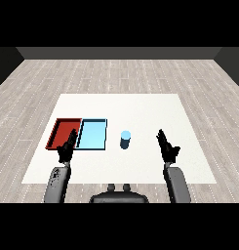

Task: Pick the blue can and put it in the blue box

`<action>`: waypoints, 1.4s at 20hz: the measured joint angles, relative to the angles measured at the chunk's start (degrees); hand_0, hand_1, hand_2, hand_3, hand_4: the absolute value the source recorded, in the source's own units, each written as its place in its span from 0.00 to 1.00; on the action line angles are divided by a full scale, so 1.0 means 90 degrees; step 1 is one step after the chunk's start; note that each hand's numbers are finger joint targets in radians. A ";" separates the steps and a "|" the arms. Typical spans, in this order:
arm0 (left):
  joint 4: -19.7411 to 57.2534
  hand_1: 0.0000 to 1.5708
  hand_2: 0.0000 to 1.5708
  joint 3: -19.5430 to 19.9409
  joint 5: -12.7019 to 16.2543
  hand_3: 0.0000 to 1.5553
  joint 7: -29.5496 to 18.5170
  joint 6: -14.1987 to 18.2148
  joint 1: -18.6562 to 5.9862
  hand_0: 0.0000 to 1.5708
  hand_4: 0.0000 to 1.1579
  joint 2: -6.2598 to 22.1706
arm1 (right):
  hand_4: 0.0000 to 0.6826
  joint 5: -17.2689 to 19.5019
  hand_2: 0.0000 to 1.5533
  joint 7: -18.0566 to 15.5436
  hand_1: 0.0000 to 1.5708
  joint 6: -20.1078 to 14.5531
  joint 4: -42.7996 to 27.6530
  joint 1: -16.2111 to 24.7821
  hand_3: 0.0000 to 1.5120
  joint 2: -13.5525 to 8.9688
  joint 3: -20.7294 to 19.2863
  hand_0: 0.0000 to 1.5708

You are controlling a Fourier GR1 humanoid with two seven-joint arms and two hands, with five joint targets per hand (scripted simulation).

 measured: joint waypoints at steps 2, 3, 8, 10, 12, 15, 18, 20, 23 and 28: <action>0.0033 0.00 0.00 0.0010 -0.0023 0.00 -0.0007 -0.0043 -0.0017 0.00 0.00 -0.0051 | 0.00 0.0101 0.00 0.0022 0.00 -0.0047 0.0045 -0.0095 0.00 0.0056 0.0013 0.00; 0.0058 0.00 0.00 0.0001 -0.0028 0.00 -0.0013 -0.0064 -0.0028 0.00 0.00 -0.0079 | 0.00 0.0178 0.00 0.0042 0.00 -0.0100 0.0081 -0.0175 0.00 0.0092 0.0038 0.00; -0.0017 0.00 0.00 0.0021 0.0211 0.00 -0.0591 -0.0148 -0.0286 0.00 0.00 -0.0354 | 0.00 0.0170 0.00 -0.0266 0.00 -0.0204 0.0107 -0.0691 0.00 0.0345 0.0199 0.00; -0.0140 0.00 0.00 0.0111 0.0441 0.00 -0.1223 -0.0255 -0.0218 0.00 0.00 -0.0476 | 0.00 -0.0030 0.00 -0.0622 0.00 -0.0099 -0.0001 -0.0723 0.00 0.0434 0.0277 0.00; -0.0058 0.00 0.00 0.0175 0.0589 0.00 -0.1817 -0.0416 -0.0171 0.00 0.00 -0.0533 | 0.00 -0.0215 0.00 -0.0920 0.00 0.0086 -0.0007 -0.0731 0.00 0.0461 0.0244 0.00; 0.0110 0.00 0.00 0.0161 0.0656 0.00 -0.2404 -0.0472 -0.0172 0.00 0.00 -0.0655 | 0.00 -0.0356 0.00 -0.1293 0.00 0.0180 0.0260 -0.0947 0.00 0.0501 0.0186 0.00; 0.0095 0.00 0.00 0.0165 0.0730 0.00 -0.2641 -0.0539 -0.0136 0.00 0.00 -0.0663 | 0.00 -0.0390 0.00 -0.1683 0.00 0.0211 0.0473 -0.0912 0.00 0.0527 0.0234 0.00; 0.0265 0.00 0.00 0.0135 0.0766 0.00 -0.2775 -0.0513 -0.0235 0.00 0.00 -0.0691 | 0.00 -0.0423 0.00 -0.1802 0.00 0.0303 0.0437 -0.0799 0.00 0.0509 0.0220 0.00; 0.0332 0.00 0.00 0.0250 0.0920 0.00 -0.2810 -0.0637 -0.0272 0.00 0.00 -0.0617 | 0.00 -0.0480 0.00 -0.1861 0.00 0.0385 0.0642 -0.0965 0.00 0.0475 0.0097 0.00; 0.0310 0.00 0.00 0.0292 0.0954 0.00 -0.2858 -0.0676 -0.0203 0.00 0.00 -0.0588 | 0.00 -0.0513 0.00 -0.1868 0.00 0.0329 0.0862 -0.1053 0.00 0.0508 0.0037 0.00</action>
